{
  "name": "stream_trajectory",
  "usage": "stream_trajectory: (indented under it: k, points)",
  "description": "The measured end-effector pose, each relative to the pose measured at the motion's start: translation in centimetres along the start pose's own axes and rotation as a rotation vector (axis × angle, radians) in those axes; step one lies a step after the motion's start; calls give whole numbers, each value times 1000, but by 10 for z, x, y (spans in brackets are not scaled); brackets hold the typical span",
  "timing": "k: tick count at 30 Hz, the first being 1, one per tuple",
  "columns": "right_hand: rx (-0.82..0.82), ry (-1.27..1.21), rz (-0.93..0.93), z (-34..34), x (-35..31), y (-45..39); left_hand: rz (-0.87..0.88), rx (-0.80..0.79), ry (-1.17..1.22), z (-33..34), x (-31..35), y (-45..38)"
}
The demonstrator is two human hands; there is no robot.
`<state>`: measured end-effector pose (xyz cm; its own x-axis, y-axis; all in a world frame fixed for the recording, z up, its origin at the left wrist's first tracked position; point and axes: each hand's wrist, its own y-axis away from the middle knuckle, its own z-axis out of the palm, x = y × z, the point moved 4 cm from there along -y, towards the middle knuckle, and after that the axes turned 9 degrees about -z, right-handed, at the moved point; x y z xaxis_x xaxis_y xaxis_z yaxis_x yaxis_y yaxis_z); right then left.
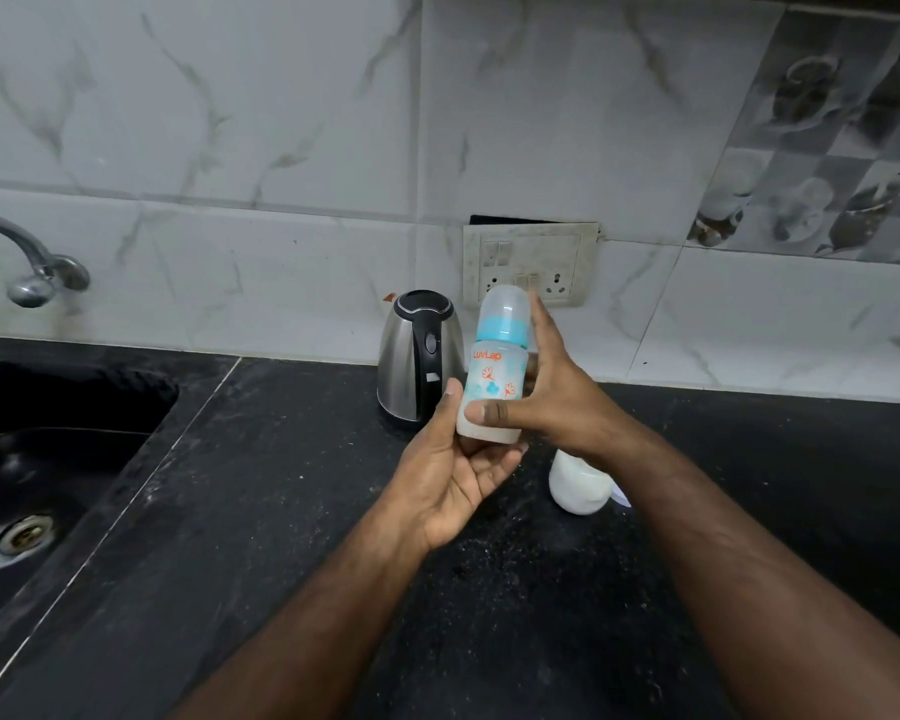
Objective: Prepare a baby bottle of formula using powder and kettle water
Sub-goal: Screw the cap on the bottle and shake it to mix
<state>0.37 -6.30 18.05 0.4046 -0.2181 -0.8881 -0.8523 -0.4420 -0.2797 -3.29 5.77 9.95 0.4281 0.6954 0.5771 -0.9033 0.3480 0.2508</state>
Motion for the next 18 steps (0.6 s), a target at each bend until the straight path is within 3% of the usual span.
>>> stream_trajectory:
  k: [7,12,14,16,18]
  points:
    - [192,-339,104,25,8,4,77,21,-80,-1,3,1]
    - [462,-564,-125,-22,-25,-17,-8,187,-45,-22,10,0]
    - [401,-549,-74,-10,-19,-13,-22,233,-28,-25,9,-1]
    - [259,-310,32,11,-2,-1,-35,242,-45,-25,4,-2]
    - [289,-268,3,11,-5,-1,-40,242,-59,-26,4,-1]
